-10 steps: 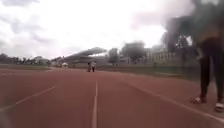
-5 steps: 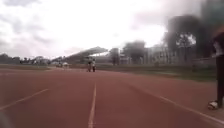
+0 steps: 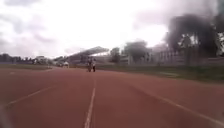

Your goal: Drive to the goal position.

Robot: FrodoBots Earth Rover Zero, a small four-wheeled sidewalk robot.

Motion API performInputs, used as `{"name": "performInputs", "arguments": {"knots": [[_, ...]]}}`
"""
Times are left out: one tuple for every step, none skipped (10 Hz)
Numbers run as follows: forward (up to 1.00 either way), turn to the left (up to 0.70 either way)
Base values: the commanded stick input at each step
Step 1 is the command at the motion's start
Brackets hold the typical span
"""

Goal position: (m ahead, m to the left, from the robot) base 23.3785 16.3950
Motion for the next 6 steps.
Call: {"name": "performInputs", "arguments": {"knots": [[0.70,0.00],[0.70,0.00],[0.70,0.00],[0.70,0.00],[0.70,0.00],[0.70,0.00]]}}
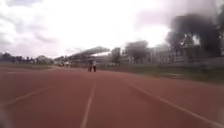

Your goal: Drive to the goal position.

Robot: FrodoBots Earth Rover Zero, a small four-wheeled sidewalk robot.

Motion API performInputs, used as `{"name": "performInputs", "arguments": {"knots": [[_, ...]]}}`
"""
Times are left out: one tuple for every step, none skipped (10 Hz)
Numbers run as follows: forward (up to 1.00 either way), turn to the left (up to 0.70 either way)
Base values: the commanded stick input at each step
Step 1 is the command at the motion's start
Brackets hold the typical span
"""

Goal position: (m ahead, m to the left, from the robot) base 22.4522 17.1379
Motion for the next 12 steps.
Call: {"name": "performInputs", "arguments": {"knots": [[0.70,0.00],[0.70,0.00],[0.70,0.00],[0.70,0.00],[0.70,0.00],[0.70,0.00],[0.70,0.00],[0.70,0.00],[0.70,0.00],[0.70,0.00],[0.70,0.00],[0.70,0.00]]}}
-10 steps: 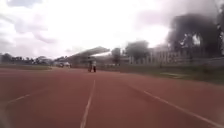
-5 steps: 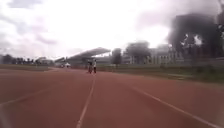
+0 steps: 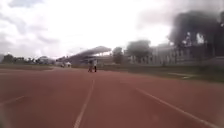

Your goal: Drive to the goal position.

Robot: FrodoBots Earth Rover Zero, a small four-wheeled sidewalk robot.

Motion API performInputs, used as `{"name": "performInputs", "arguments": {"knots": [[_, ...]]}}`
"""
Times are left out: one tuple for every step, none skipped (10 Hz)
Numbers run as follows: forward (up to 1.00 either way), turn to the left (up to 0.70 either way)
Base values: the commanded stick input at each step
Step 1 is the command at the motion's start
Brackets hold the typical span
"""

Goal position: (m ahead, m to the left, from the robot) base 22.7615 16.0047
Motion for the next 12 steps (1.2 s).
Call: {"name": "performInputs", "arguments": {"knots": [[0.70,0.00],[0.70,0.00],[0.70,0.00],[0.70,0.00],[0.70,0.00],[0.70,0.00],[0.70,0.00],[0.70,0.35],[0.70,0.35],[0.70,0.35],[0.70,0.35],[0.70,0.35]]}}
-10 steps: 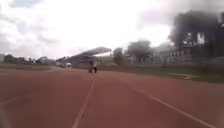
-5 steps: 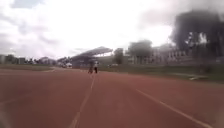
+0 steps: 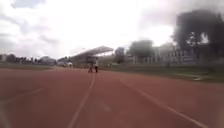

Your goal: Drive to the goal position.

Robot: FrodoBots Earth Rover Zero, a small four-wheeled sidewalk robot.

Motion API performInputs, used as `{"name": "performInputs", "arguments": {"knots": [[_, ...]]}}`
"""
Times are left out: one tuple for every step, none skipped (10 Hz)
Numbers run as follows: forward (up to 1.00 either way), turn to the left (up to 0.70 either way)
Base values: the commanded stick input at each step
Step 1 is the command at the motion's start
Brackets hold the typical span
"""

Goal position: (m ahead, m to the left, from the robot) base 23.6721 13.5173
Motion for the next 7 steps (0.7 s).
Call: {"name": "performInputs", "arguments": {"knots": [[0.70,0.35],[0.70,0.35],[0.70,0.35],[0.70,0.35],[0.70,0.29],[0.70,0.11],[0.70,0.00]]}}
